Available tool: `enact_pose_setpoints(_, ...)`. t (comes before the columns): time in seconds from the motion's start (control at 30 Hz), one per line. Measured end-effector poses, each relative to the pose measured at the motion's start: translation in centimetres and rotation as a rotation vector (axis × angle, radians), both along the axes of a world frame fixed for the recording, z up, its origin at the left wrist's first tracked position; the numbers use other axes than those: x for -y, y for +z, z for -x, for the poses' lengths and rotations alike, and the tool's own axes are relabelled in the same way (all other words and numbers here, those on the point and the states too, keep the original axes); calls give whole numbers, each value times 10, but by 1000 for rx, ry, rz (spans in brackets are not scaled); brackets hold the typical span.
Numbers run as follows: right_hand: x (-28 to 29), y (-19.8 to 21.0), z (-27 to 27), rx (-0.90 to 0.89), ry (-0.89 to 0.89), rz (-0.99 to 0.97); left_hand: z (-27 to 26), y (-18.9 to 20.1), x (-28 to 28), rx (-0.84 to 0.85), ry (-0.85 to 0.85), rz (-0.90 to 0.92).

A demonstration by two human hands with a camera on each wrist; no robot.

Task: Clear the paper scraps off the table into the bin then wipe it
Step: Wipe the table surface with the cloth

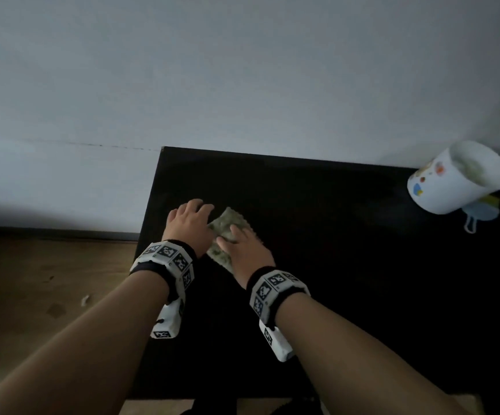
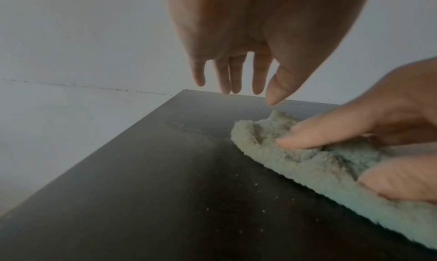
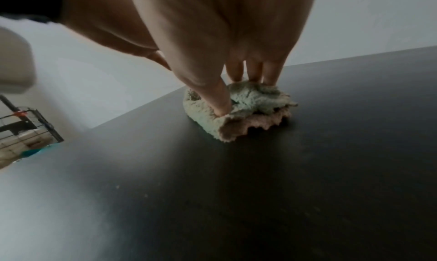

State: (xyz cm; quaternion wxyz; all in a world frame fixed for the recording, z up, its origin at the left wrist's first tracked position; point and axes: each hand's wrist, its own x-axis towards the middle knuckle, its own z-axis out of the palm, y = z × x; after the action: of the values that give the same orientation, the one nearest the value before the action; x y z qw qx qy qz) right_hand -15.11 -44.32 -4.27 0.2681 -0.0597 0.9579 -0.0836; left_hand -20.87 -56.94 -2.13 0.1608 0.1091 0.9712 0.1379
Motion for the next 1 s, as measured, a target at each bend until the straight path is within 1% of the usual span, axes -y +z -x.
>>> enact_pose_setpoints(0.07, -18, -1, -11, -13, -31, 28, -6, 3, -7, -10, 12, 13)
enact_pose_setpoints(0.17, -63, -5, -30, -15, -155, 44, -17, 8, -27, 6, 9, 31)
enact_pose_setpoints(0.33, -184, -9, -70, -19, -436, -28, -54, 12, -89, 30, -66, 53)
enact_pose_setpoints(0.43, -250, -3, -101, -6, -620, -102, -78, 9, -115, 22, -70, 62)
enact_pose_setpoints(0.47, -259, -1, -107, 4, -658, -119, -84, 8, -116, 28, -54, 69)
enact_pose_setpoints(0.53, -258, -2, -112, -6, -683, -160, -98, 6, -116, 51, 2, 79)
enact_pose_setpoints(0.57, -250, -3, -110, -29, -674, -172, -104, 6, -114, 54, 28, 82)
enact_pose_setpoints(0.63, -222, -6, -107, -86, -590, -148, -118, 5, -109, 47, 68, 94)
enact_pose_setpoints(0.7, -185, -8, -110, -117, -423, -66, -131, 3, -105, 32, 99, 97)
enact_pose_setpoints(0.8, -140, -5, -125, -77, -153, 45, -149, 0, -106, 29, 151, 101)
enact_pose_setpoints(0.83, -135, -7, -129, -79, -100, 65, -154, -1, -109, 25, 156, 105)
enact_pose_setpoints(0.9, -143, -8, -132, -90, -34, 85, -162, -2, -117, 17, 159, 108)
enact_pose_setpoints(0.97, -168, -12, -131, -67, -35, 72, -168, -1, -127, 23, 153, 112)
enact_pose_setpoints(1.0, -184, -14, -130, -62, -83, 74, -170, 0, -132, 31, 145, 115)
